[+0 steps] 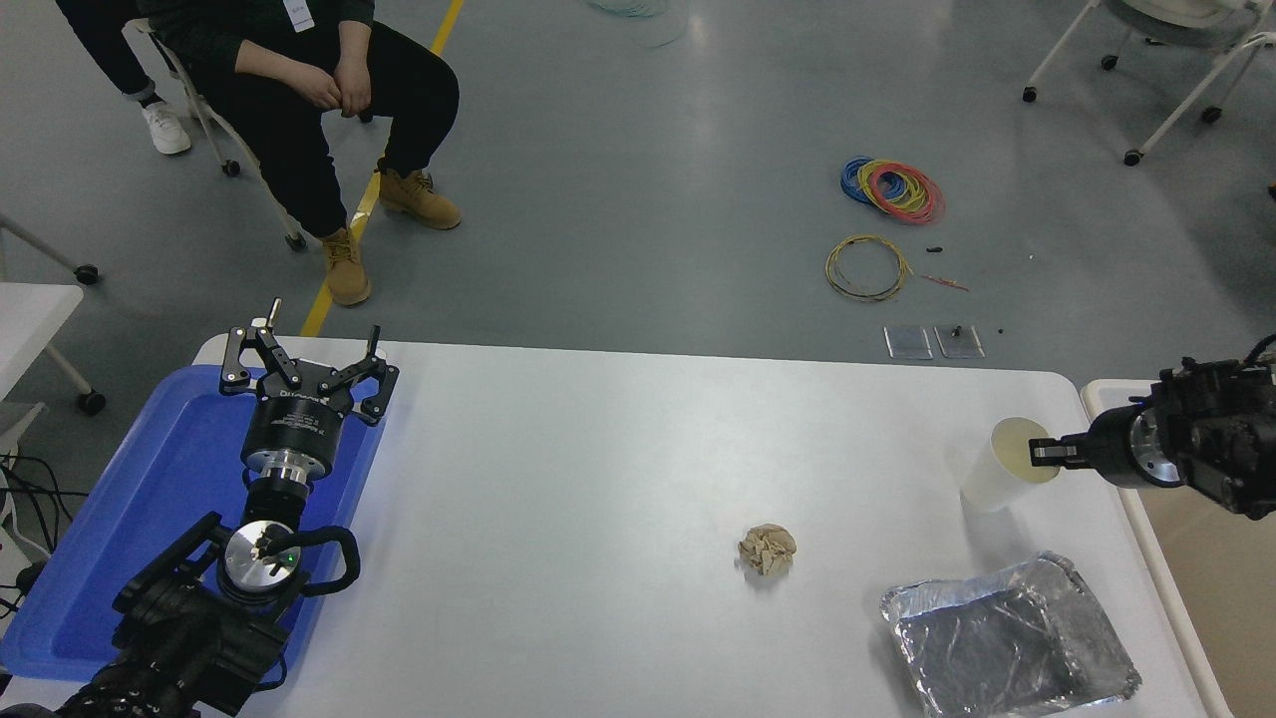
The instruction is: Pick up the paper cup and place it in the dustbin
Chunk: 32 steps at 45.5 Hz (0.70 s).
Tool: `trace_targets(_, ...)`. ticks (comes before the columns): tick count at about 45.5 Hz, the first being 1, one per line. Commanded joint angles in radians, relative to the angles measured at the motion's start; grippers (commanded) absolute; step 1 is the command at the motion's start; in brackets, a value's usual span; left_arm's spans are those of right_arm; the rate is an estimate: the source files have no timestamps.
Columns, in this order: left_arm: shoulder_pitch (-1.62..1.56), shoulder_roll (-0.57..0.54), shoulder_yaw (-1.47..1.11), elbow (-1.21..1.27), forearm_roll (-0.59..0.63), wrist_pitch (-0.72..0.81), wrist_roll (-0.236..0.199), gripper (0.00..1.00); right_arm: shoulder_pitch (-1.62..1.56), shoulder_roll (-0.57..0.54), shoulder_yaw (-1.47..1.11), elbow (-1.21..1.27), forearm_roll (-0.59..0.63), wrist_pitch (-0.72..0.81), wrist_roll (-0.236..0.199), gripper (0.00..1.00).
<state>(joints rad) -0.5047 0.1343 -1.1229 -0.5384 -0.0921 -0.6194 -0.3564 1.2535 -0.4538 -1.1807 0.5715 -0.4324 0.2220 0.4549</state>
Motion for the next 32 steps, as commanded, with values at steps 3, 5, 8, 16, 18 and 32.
trace_targets(3, 0.000, 0.001, 0.000, 0.000, 0.000, 0.000, 0.001, 1.00, 0.237, -0.103, -0.028, 0.165, -0.034, 0.092, 0.021, 0.00)
trace_targets(5, 0.000, 0.001, 0.000, 0.000, 0.000, 0.000, -0.001, 1.00, 0.280, -0.121, -0.034, 0.192, -0.055, 0.108, 0.021, 0.00)
trace_targets(8, 0.000, 0.001, 0.000, 0.000, 0.000, 0.000, 0.001, 1.00, 0.349, -0.147, -0.039, 0.244, -0.089, 0.118, 0.021, 0.00)
trace_targets(16, 0.000, 0.001, 0.000, 0.000, 0.000, 0.000, 0.001, 1.00, 0.527, -0.218, -0.040, 0.344, -0.203, 0.184, 0.021, 0.00)
trace_targets(18, 0.000, 0.001, 0.000, 0.000, 0.000, 0.001, 0.001, 1.00, 0.570, -0.232, -0.048, 0.352, -0.218, 0.209, 0.021, 0.00)
trace_targets(32, 0.000, 0.001, 0.000, 0.000, 0.000, 0.001, -0.001, 1.00, 0.833, -0.247, -0.097, 0.401, -0.230, 0.368, 0.022, 0.00)
